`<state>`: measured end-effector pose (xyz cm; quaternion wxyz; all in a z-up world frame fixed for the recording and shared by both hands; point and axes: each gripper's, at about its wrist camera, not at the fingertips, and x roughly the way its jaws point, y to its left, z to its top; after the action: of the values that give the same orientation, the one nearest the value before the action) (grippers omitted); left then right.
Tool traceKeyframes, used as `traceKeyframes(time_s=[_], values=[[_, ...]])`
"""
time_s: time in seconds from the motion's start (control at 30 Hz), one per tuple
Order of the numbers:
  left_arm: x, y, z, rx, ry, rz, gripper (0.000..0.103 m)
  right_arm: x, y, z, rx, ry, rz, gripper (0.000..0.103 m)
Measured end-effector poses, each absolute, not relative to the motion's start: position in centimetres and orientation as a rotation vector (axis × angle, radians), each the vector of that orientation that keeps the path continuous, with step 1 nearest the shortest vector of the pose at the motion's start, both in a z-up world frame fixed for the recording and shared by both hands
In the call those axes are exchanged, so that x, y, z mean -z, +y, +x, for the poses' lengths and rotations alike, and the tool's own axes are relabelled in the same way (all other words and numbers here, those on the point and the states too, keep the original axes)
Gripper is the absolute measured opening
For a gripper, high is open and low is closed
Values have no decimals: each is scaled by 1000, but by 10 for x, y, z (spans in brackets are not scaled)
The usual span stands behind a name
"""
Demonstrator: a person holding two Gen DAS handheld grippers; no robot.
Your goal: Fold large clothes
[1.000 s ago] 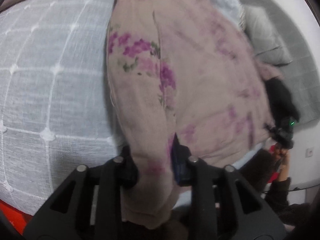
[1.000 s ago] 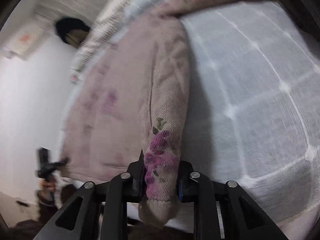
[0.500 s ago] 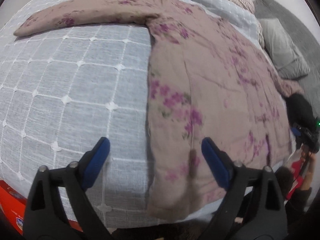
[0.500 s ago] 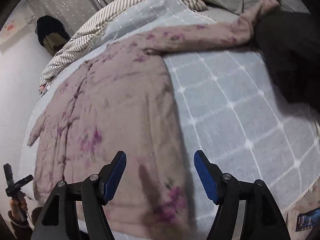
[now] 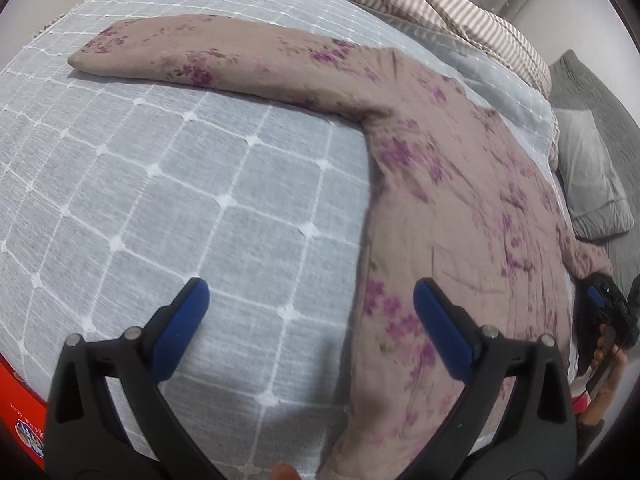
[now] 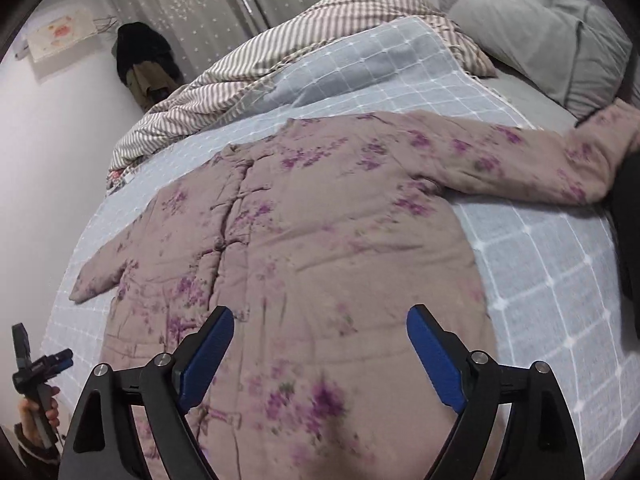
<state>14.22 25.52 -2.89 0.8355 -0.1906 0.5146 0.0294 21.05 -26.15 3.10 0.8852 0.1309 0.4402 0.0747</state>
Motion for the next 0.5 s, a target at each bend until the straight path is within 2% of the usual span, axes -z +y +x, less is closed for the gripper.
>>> traceKeyframes(time_s=[0.5], values=[[52, 311, 194, -260, 1035, -530, 102, 35, -241, 251, -78, 988, 249, 91]])
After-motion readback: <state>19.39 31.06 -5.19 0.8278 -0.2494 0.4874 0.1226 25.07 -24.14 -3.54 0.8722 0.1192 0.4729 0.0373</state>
